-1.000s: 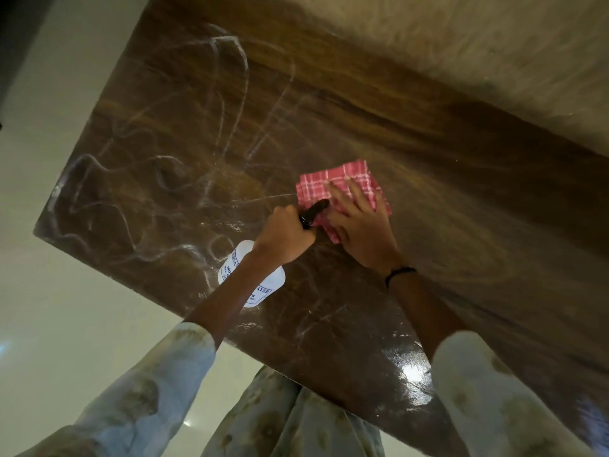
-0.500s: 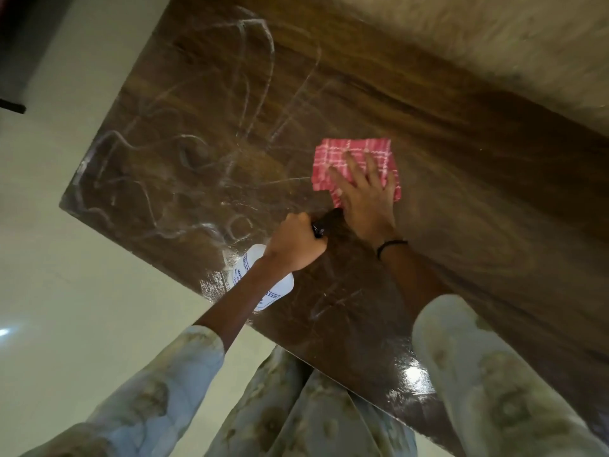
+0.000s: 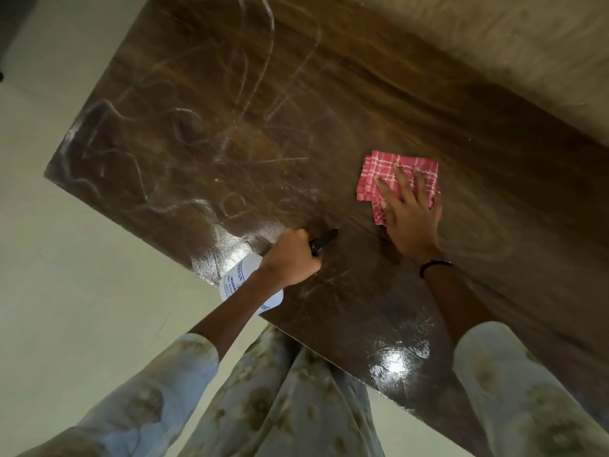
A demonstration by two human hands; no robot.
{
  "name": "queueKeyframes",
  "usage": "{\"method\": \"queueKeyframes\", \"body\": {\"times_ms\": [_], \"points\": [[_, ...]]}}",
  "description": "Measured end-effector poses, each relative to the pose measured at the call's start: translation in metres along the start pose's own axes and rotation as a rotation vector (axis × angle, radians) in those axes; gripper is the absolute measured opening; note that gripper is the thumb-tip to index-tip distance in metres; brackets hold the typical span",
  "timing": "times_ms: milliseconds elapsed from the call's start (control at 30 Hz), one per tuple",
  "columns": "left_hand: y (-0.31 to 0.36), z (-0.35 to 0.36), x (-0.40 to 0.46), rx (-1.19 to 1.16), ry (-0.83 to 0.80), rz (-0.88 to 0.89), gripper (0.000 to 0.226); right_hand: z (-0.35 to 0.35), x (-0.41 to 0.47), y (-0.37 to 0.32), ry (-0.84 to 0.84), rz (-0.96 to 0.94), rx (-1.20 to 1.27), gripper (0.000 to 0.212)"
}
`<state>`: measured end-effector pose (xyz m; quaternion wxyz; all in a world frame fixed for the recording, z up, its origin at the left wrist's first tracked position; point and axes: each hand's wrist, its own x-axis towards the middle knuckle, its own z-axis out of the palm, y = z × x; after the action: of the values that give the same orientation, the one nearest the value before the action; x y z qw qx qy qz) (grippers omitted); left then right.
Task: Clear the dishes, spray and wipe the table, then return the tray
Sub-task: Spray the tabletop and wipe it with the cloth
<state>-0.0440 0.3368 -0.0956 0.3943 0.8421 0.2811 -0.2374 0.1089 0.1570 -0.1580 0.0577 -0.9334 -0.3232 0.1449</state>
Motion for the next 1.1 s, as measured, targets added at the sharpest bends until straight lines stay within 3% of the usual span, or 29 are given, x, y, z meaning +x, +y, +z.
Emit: {"method": "queueKeyframes", "body": {"times_ms": [267,433,600,733,800,967,1100], "points": [[-0.011,-0.003,-0.012,-0.053,0.036,-0.047,0.011,0.0,0.002,-0.004,-0.018,0.022,0.02,0.056],[-0.012,-0.012,-0.007,-0.056,0.114,-0.137,0.013,0.002,0.011,-0.04,-0.015,0.035,0.08,0.054],[-0.016,-0.011,-0.015,-0.066,0.139,-0.081,0.013,0.021,0.005,-0.1,-0.048,-0.183,0.079,0.067],[-0.019,-0.007,-0.026,-0.064,0.141,-0.061,0.014,0.028,-0.043,-0.096,-0.06,-0.437,0.02,0.045],[-0.019,-0.006,-0.032,-0.044,0.13,-0.055,0.016,0.027,-0.063,-0.07,-0.072,-0.482,-0.042,0.048],[-0.024,-0.003,-0.041,-0.072,0.122,-0.048,0.022,0.013,-0.048,-0.023,-0.105,-0.224,-0.062,0.051],[-0.036,0.002,-0.045,-0.084,0.102,-0.089,0.012,0.012,-0.011,-0.07,-0.06,-0.045,0.048,0.056]]}}
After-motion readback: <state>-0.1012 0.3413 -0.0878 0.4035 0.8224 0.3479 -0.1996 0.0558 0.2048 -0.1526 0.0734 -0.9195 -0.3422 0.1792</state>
